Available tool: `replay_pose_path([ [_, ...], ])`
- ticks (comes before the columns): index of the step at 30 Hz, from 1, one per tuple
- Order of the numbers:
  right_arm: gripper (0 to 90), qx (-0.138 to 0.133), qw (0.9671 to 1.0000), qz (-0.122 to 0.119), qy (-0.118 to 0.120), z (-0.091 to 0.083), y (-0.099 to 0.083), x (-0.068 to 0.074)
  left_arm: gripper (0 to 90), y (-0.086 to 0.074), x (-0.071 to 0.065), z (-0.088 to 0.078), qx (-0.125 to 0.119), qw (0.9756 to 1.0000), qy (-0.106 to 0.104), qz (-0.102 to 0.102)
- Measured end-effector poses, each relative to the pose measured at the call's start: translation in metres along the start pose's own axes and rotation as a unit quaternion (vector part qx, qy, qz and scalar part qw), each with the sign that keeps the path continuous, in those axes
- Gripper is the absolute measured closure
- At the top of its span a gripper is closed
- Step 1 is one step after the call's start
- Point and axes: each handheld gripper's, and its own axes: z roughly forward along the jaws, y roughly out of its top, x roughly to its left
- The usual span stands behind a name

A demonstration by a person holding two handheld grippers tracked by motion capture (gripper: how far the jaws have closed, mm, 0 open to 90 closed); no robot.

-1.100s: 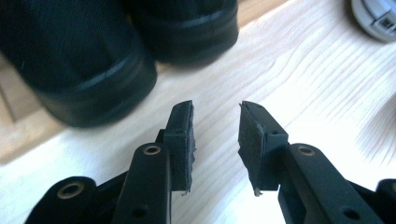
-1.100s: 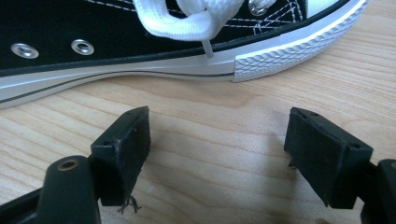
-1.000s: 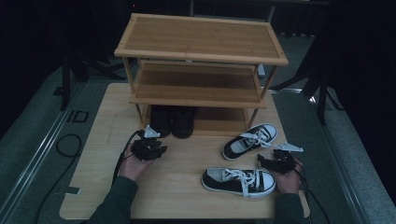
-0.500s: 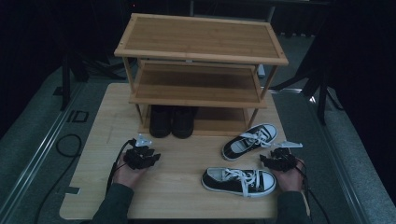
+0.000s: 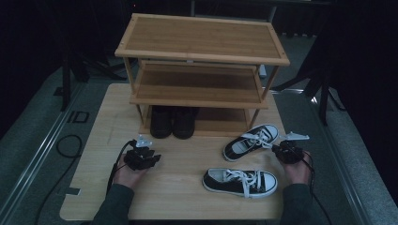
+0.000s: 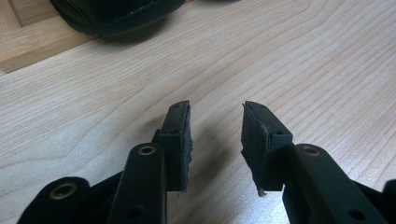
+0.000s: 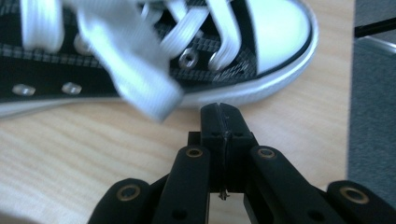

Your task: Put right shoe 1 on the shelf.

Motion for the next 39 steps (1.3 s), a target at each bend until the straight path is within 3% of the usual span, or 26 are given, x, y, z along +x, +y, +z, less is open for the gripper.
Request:
replay_pose_path([
  [8, 88.9, -0.004, 0.9998, -0.009, -0.019, 0.002, 0.020, -0.007, 62.3, 0.000, -0.001, 0.001, 0.002, 1.0000, 0.001, 0.002],
  [28, 89.6, 0.002, 0.9969, 0.020, -0.076, 0.033, 0.055, -0.044, 62.4, -0.002, 0.000, -0.001, 0.002, 1.0000, 0.001, 0.001],
  [36, 89.4, 0.020, 0.9966, 0.038, -0.070, 0.046, 0.055, -0.056, 62.4, -0.002, -0.002, 0.001, 0.006, 1.0000, 0.001, 0.004],
  [39, 89.9, 0.025, 0.9967, 0.030, -0.071, 0.049, 0.057, -0.055, 62.3, -0.002, -0.002, 0.001, 0.005, 1.0000, 0.001, 0.003],
])
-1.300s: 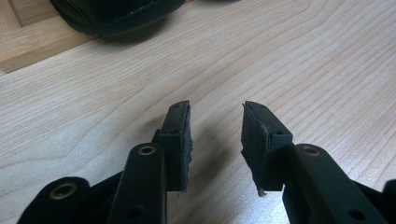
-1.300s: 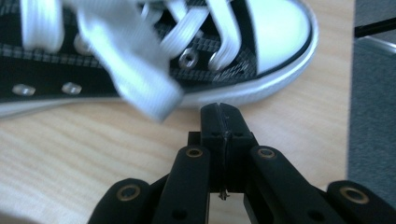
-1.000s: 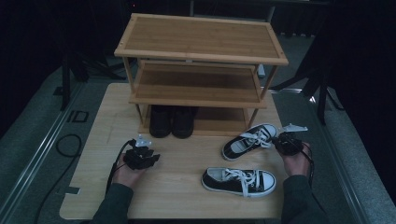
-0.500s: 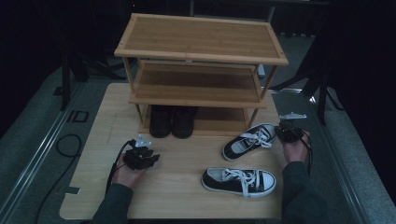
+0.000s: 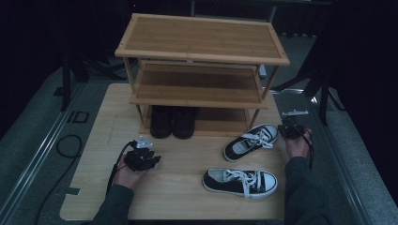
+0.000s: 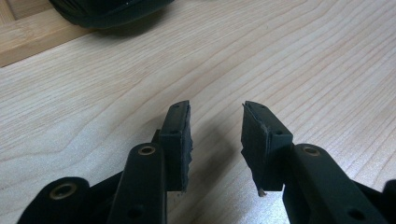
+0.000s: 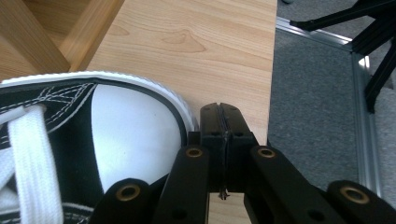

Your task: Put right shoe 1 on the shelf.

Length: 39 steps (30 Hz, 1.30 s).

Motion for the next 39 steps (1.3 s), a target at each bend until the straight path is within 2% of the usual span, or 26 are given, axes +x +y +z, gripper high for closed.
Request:
replay_pose_path([
  [4, 90.0, 0.003, 1.0000, 0.000, 0.008, -0.001, 0.001, -0.002, 62.3, 0.000, 0.000, 0.000, 0.001, 1.0000, 0.000, -0.001],
  [9, 90.0, -0.008, 0.9998, 0.000, 0.017, -0.005, -0.002, 0.002, 62.4, 0.000, -0.001, 0.002, 0.004, 1.0000, -0.001, 0.002],
  [11, 90.0, -0.010, 0.9994, -0.008, 0.032, -0.006, -0.003, 0.005, 62.3, 0.000, -0.002, 0.002, 0.005, 1.0000, -0.002, 0.004],
  [13, 90.0, -0.010, 0.9996, -0.015, 0.020, -0.007, -0.004, 0.010, 62.3, 0.000, -0.002, 0.002, 0.005, 1.0000, -0.002, 0.003],
  [15, 90.0, -0.012, 0.9996, -0.010, 0.025, -0.009, -0.004, 0.011, 62.3, 0.000, -0.001, 0.001, 0.004, 1.0000, -0.001, 0.003],
  [18, 90.0, -0.008, 0.9993, -0.018, 0.032, -0.011, -0.007, 0.014, 62.4, 0.000, -0.001, 0.002, 0.005, 1.0000, -0.001, 0.002],
  [20, 90.0, -0.007, 0.9987, -0.023, 0.045, -0.012, -0.010, 0.018, 62.3, 0.000, -0.001, 0.002, 0.005, 1.0000, -0.001, 0.004],
  [21, 90.0, -0.009, 0.9987, -0.026, 0.043, -0.012, -0.011, 0.020, 62.3, 0.000, -0.001, 0.002, 0.005, 1.0000, -0.002, 0.004],
  [22, 90.0, -0.010, 0.9988, -0.023, 0.041, -0.013, -0.012, 0.022, 62.4, 0.000, -0.002, 0.001, 0.005, 1.0000, -0.002, 0.004],
  [24, 90.0, -0.011, 0.9984, -0.020, 0.052, -0.015, -0.014, 0.024, 62.3, 0.000, -0.001, 0.001, 0.005, 1.0000, -0.002, 0.004],
  [33, 90.0, -0.021, 0.9962, -0.034, 0.077, -0.020, -0.017, 0.050, 62.4, 0.000, -0.002, 0.001, 0.006, 1.0000, -0.002, 0.005],
  [36, 90.0, -0.027, 0.9938, -0.035, 0.102, -0.021, -0.017, 0.061, 62.3, 0.000, -0.001, 0.001, 0.006, 1.0000, -0.001, 0.005],
  [39, 90.0, -0.028, 0.9934, -0.044, 0.102, -0.021, -0.014, 0.071, 62.3, 0.000, -0.001, 0.001, 0.005, 1.0000, -0.001, 0.005],
])
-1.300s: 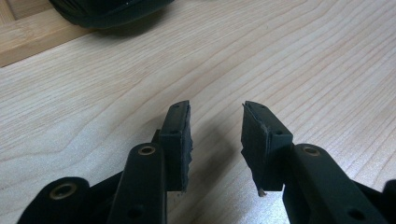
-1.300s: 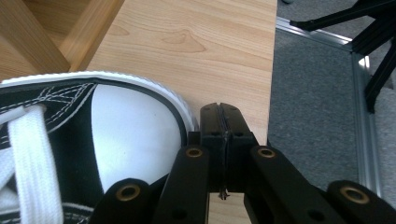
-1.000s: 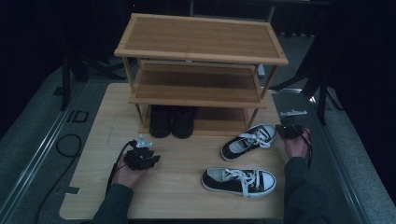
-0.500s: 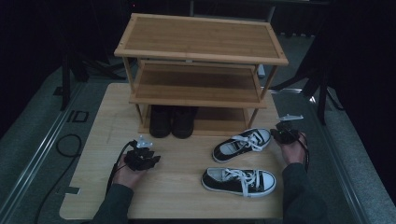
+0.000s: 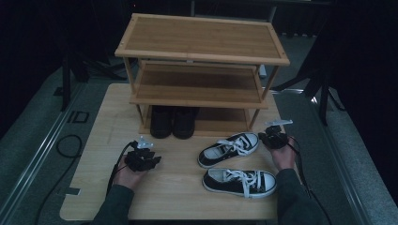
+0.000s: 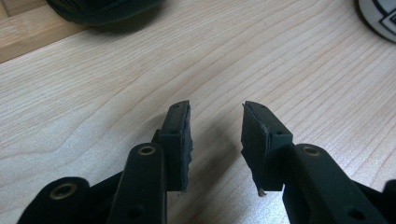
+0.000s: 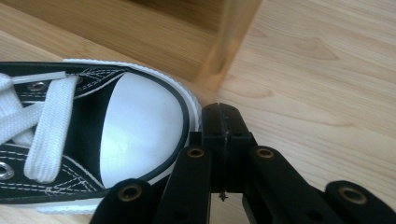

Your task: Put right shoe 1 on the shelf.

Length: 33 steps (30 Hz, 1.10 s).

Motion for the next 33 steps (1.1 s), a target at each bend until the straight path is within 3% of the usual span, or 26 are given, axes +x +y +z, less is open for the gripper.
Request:
replay_pose_path([
  [3, 90.0, -0.010, 0.9998, -0.002, 0.018, -0.003, 0.003, 0.004, 62.4, 0.000, 0.000, 0.000, 0.000, 1.0000, 0.001, 0.001],
  [6, 90.0, -0.015, 0.9996, -0.018, 0.012, -0.010, 0.003, 0.009, 62.3, -0.001, 0.000, -0.001, -0.001, 1.0000, 0.000, 0.000],
  [13, 90.0, 0.028, 0.9985, -0.046, -0.010, -0.018, -0.015, 0.016, 62.4, -0.001, 0.001, -0.002, -0.002, 1.0000, 0.002, -0.001],
  [22, 90.0, 0.078, 0.9954, -0.054, -0.011, 0.001, -0.028, 0.018, 62.4, -0.001, 0.000, -0.002, -0.001, 1.0000, 0.001, -0.001],
  [25, 90.0, 0.077, 0.9954, -0.056, -0.010, 0.002, -0.027, 0.019, 62.4, -0.001, 0.001, -0.002, -0.001, 1.0000, 0.001, -0.002],
  [33, 90.0, 0.044, 0.9980, -0.046, 0.004, -0.005, -0.024, 0.018, 62.3, 0.000, -0.001, 0.000, 0.003, 1.0000, 0.000, 0.002],
])
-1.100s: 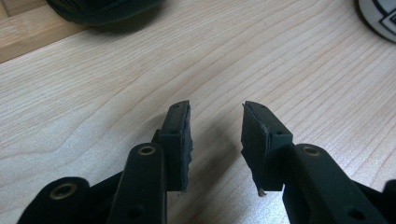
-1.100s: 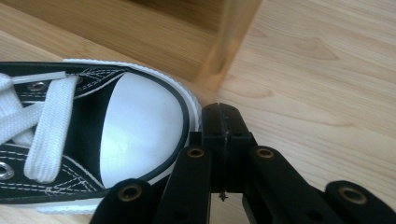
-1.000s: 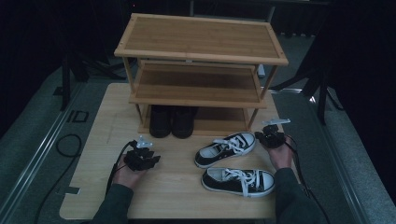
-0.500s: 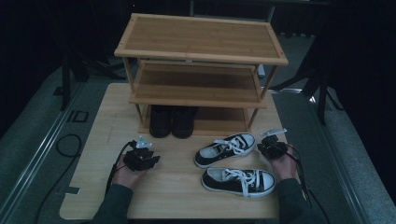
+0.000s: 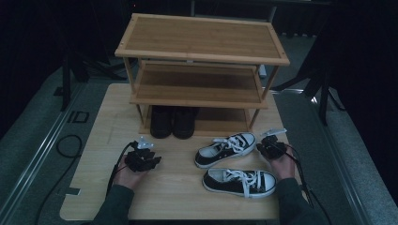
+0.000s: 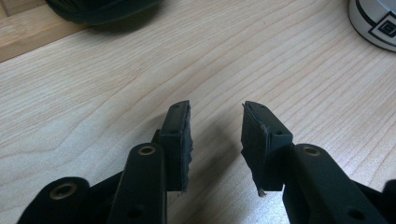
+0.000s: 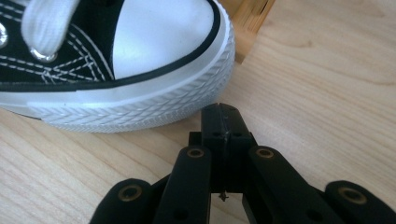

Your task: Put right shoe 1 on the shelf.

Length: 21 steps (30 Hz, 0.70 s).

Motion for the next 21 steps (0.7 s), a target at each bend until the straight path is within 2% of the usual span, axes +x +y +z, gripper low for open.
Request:
replay_pose_path([
  [5, 90.0, -0.013, 0.9999, 0.007, 0.007, -0.004, 0.002, -0.001, 62.4, 0.000, 0.000, 0.000, 0.000, 1.0000, 0.000, 0.000],
  [10, 90.0, 0.013, 0.9998, -0.011, -0.002, 0.002, -0.001, 0.002, 62.4, -0.001, 0.001, 0.000, 0.000, 1.0000, -0.001, -0.002],
  [14, 90.0, 0.014, 0.9999, -0.010, 0.001, 0.002, -0.003, 0.004, 62.3, -0.001, 0.000, 0.000, 0.000, 1.0000, -0.001, -0.001],
  [19, 87.5, -0.003, 0.9999, -0.009, 0.011, -0.016, 0.002, 0.009, 62.4, -0.001, 0.001, -0.001, -0.001, 1.0000, 0.000, -0.003],
  [21, 86.6, -0.009, 0.9997, -0.016, 0.019, -0.025, 0.005, 0.014, 62.3, -0.001, 0.001, -0.001, 0.000, 1.0000, 0.000, -0.001],
])
